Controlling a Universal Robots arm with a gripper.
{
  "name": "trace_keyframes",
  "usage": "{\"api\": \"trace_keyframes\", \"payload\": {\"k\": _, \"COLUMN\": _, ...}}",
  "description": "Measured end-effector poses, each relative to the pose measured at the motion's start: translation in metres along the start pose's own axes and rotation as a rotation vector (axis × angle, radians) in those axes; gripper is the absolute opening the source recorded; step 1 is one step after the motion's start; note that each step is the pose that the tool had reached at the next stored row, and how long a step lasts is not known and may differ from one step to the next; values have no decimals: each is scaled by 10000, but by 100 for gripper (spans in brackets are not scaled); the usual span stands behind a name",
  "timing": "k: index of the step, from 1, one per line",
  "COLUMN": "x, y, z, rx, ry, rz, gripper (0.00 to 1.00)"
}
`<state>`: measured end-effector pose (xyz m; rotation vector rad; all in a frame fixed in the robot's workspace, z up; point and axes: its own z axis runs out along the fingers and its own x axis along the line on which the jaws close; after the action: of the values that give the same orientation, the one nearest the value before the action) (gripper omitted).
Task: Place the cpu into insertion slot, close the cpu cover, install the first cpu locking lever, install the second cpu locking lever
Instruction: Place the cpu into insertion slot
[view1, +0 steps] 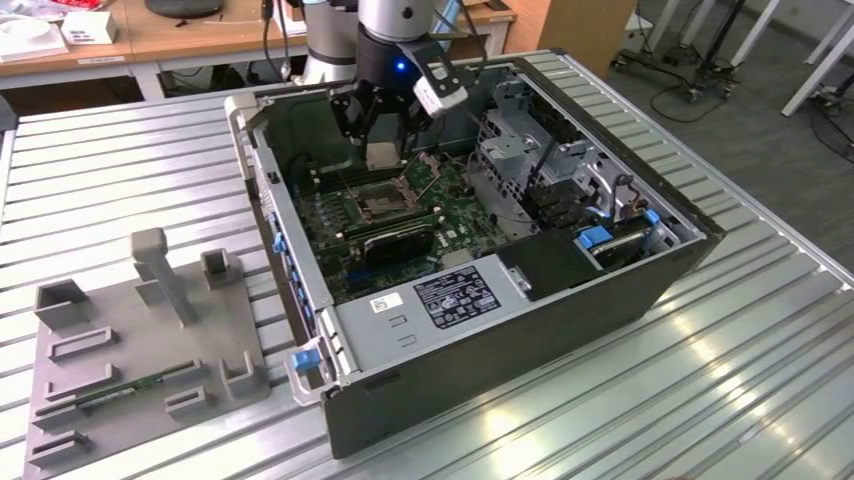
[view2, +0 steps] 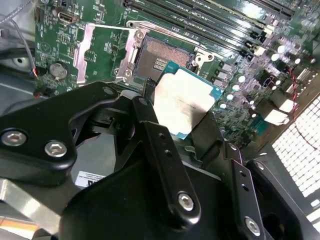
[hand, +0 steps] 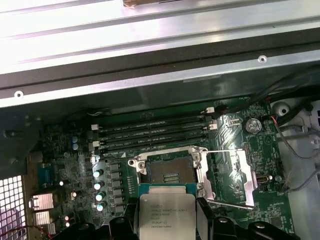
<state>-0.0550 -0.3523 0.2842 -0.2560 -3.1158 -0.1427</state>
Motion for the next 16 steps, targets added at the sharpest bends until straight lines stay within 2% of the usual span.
{"api": "trace_keyframes", "payload": {"k": 7, "x": 0, "y": -1, "z": 1, "rx": -1, "ry": -11, "rz": 114, "gripper": 54}}
{"api": "trace_keyframes", "payload": {"k": 16, "x": 0, "y": -2, "z": 23, "rx": -32, "ry": -150, "rz": 1656, "gripper": 54}}
